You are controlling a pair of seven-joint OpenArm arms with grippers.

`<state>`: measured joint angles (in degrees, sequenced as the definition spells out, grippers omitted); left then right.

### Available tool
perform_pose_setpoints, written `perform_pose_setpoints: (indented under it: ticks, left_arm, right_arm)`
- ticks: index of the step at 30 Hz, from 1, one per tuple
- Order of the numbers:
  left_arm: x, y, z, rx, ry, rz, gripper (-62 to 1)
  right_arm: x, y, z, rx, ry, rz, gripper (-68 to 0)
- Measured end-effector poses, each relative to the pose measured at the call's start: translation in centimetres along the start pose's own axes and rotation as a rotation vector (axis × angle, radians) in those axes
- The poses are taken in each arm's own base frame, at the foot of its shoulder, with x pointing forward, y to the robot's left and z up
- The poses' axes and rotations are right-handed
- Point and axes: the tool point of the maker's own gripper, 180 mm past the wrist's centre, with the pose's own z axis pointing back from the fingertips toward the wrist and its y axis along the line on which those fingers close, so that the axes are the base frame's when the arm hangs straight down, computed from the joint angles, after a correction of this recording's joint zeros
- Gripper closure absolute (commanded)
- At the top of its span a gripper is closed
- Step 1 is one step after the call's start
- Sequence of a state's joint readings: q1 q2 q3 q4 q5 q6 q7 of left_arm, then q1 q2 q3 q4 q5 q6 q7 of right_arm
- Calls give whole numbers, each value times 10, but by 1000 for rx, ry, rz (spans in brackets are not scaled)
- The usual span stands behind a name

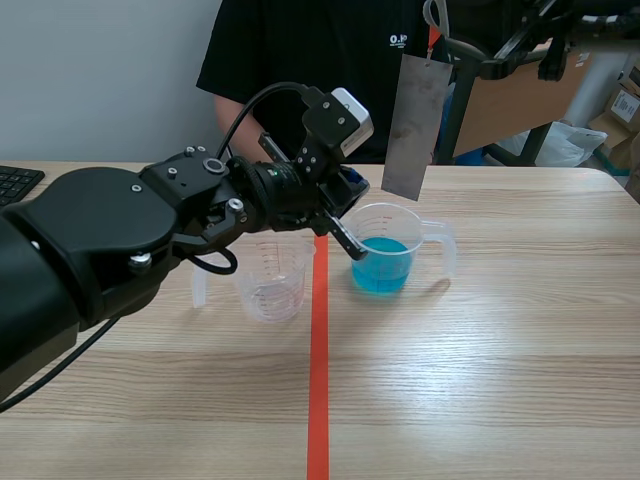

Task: Do the redox reaction experiment.
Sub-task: 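Raise the plate and point at it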

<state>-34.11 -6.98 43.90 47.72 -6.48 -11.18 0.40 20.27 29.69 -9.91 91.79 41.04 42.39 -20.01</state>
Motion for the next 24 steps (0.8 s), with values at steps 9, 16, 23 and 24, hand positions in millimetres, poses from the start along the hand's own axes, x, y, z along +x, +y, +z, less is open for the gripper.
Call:
perform_pose_setpoints:
  ticks: [9, 16, 23, 24]
  left_arm:
    - [0, 0, 0, 0, 0, 0, -49]
    - [-2, 1, 1, 1, 6, -1, -49]
    - [-14, 23, 34, 31, 16, -18, -49]
    - [-15, 25, 43, 33, 16, -31, -49]
  right_arm:
    - [0, 0, 0, 0, 0, 0, -17]
    - [0, 0, 0, 0, 0, 0, -17]
    - [0, 0, 0, 0, 0, 0, -17]
    - [0, 0, 0, 0, 0, 0, -17]
